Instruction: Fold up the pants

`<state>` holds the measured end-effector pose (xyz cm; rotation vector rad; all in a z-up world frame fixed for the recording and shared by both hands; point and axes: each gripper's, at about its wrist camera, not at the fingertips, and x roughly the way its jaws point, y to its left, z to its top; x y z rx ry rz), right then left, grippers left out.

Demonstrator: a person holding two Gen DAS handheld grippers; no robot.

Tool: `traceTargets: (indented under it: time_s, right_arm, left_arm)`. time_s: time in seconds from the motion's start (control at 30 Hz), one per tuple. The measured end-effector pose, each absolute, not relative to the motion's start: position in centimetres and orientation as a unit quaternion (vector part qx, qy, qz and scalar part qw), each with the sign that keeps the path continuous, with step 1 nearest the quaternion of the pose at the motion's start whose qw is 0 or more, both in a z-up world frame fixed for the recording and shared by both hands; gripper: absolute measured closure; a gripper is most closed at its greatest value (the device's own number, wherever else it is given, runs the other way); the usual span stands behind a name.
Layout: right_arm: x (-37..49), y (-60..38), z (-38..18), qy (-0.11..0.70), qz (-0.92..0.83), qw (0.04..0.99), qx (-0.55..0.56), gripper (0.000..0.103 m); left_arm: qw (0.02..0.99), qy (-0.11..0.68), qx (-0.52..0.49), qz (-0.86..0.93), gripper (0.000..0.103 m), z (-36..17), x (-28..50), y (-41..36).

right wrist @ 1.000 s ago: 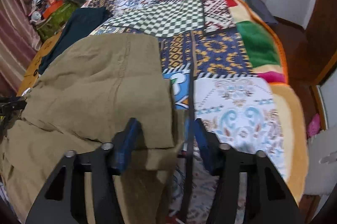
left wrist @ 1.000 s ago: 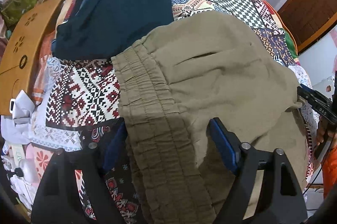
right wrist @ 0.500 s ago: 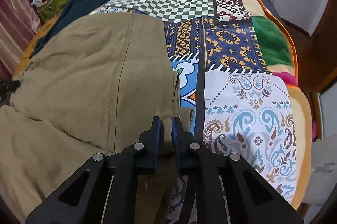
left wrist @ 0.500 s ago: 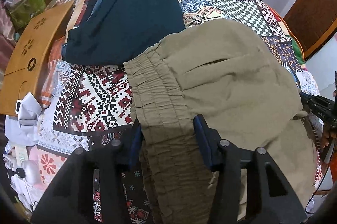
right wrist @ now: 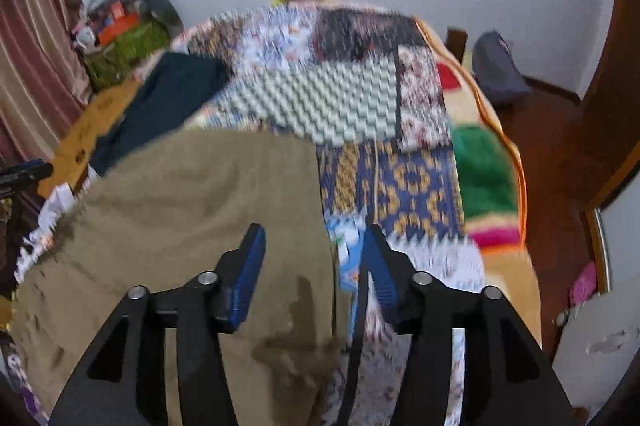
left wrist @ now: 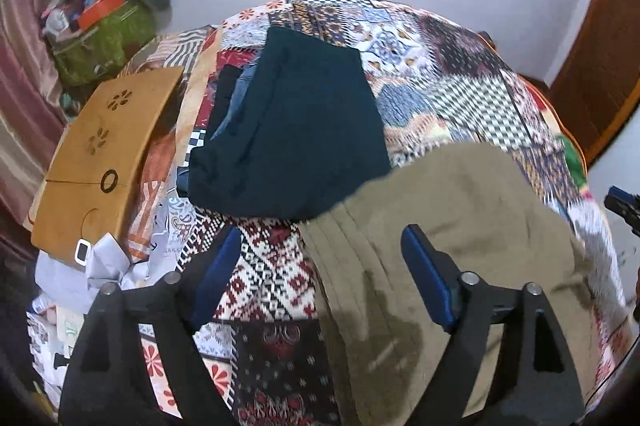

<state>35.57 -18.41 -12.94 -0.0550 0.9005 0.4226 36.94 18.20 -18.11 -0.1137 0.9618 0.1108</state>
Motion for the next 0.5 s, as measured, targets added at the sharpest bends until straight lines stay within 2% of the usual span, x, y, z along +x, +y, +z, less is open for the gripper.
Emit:
traceTargets:
  time_s: [0.1,0.17,0.5]
  right_arm:
    - [37.7,-17.2,-12.9,0.419,0.207,0.884,-0.023,0.036]
    - [39.0,-16.5,-13.7,0.425,0.205,0.881,-0.022,0.033]
    - [45.9,-12.6,-20.3,0.491,0.216,0.843,-0.039,0.033]
  left_arm:
    - [0.864,0.493,-0.089,0.043,0.017,-19.5,39.3,19.2]
    - [0.854,0.509,-0.101,0.039,0.017,-20.6,40.6,19.3]
    - [0.812,0.57,-0.116,0.053,0.017,-26.9,44.7,20.1]
